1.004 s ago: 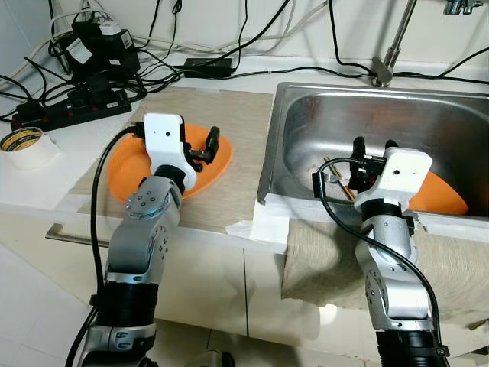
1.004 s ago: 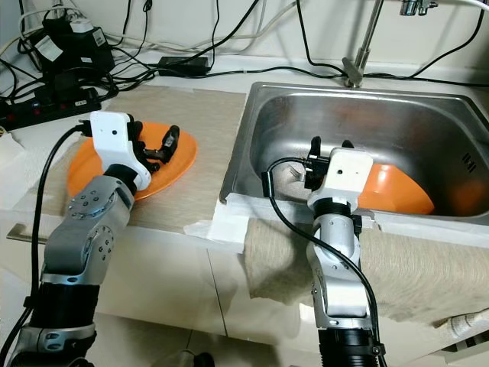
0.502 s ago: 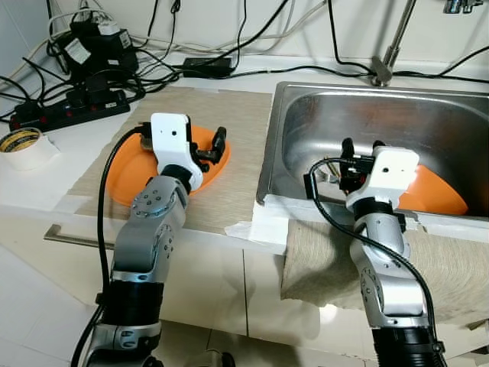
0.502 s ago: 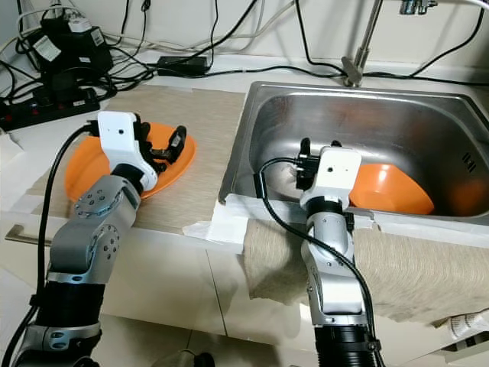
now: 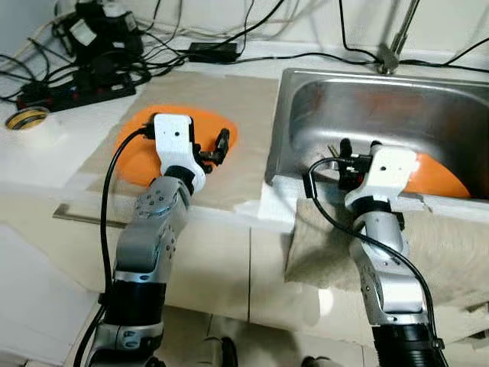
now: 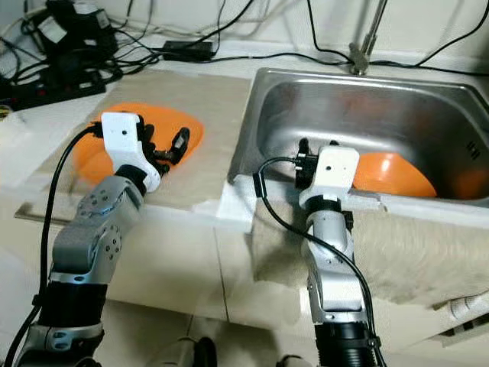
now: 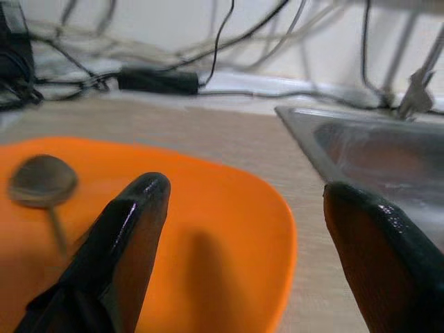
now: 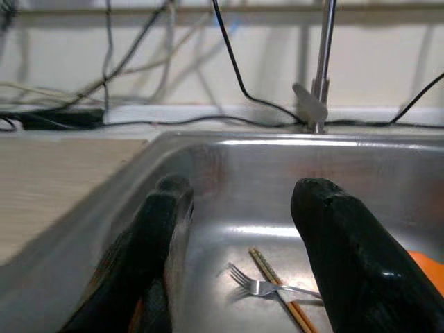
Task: Kitchen organization
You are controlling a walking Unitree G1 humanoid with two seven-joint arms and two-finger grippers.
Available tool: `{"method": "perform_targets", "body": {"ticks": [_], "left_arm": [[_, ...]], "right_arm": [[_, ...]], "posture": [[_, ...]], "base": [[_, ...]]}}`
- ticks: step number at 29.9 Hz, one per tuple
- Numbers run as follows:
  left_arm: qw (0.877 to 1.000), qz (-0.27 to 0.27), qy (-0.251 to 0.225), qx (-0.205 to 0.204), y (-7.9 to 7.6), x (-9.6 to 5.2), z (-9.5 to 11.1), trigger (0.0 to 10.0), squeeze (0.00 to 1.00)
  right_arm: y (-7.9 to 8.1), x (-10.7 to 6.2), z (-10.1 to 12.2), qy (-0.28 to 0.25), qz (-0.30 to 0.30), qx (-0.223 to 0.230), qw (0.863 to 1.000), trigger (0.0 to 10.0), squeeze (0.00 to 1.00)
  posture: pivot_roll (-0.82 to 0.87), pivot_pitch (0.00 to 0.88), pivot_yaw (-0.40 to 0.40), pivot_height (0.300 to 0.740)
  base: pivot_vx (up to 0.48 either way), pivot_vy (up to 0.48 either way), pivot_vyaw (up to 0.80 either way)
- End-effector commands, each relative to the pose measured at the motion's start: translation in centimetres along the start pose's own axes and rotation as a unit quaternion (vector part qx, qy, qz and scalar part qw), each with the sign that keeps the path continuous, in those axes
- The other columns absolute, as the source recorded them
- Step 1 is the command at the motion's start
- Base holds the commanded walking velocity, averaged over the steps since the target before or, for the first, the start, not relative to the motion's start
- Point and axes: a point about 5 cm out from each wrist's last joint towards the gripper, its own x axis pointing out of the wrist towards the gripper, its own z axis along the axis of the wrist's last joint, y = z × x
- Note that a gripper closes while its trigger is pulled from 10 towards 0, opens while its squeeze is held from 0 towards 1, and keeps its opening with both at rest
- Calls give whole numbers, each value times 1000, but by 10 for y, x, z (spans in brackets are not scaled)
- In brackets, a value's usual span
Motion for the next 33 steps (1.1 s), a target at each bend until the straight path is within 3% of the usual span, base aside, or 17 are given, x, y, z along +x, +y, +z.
{"method": "perform_targets", "body": {"ticks": [1,19,33], "left_arm": [[1000,1,-4,2,0,-1,1,10000,0],[1000,-2,-24,17,-2,0,12,10000,0],[1000,-2,-9,19,0,-4,4,10000,0]], "right_arm": [[2,1,2,-1,8,0,1000,10000,0],[-1,2,5,-8,8,-12,1000,10000,0],[-11,-8,-2,6,3,-26,1000,10000,0]], "posture": [[-32,0,64,740],[-34,0,63,740],[-31,0,68,740]], "base": [[0,0,0],[0,0,0],[0,0,0]]}}
